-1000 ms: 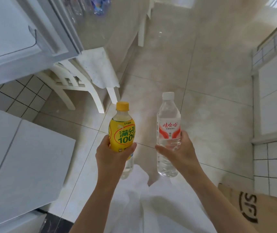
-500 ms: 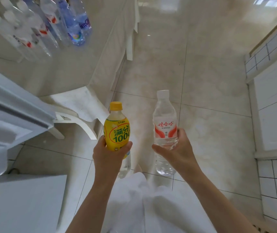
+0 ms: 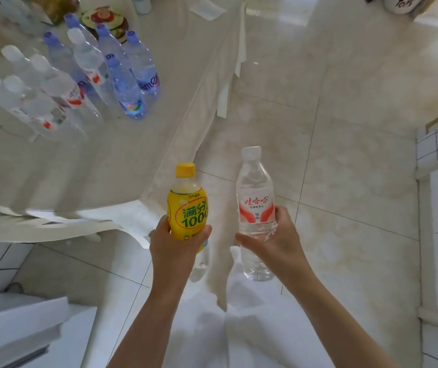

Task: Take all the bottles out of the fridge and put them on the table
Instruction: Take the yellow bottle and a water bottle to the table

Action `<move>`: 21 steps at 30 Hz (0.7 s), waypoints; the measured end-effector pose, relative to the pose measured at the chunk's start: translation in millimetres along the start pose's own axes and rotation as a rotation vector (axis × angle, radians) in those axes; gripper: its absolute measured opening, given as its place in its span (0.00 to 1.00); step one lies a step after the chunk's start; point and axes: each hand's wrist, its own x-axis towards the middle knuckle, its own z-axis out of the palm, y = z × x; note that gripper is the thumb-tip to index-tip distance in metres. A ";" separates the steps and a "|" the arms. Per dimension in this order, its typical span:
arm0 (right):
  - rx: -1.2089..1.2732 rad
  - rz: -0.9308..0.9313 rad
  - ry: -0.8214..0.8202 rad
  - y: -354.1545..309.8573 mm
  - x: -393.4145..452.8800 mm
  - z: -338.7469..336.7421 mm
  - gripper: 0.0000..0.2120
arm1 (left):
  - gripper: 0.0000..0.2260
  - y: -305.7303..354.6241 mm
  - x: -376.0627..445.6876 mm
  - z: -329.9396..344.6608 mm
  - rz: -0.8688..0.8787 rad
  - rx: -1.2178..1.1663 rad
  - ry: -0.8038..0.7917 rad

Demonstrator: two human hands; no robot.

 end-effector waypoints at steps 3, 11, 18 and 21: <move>-0.066 -0.064 -0.081 -27.4 57.5 -2.9 0.30 | 0.17 22.5 40.3 20.6 -0.042 -0.042 0.074; -0.237 -0.204 -0.309 -101.4 190.4 13.8 0.31 | 0.18 65.0 127.6 46.2 -0.151 -0.133 0.293; -0.289 -0.220 -0.485 -143.5 253.9 78.4 0.32 | 0.19 65.8 173.0 25.2 -0.249 -0.198 0.473; -0.323 -0.260 -0.571 -153.5 272.8 117.5 0.30 | 0.19 59.9 195.6 9.9 -0.273 -0.234 0.526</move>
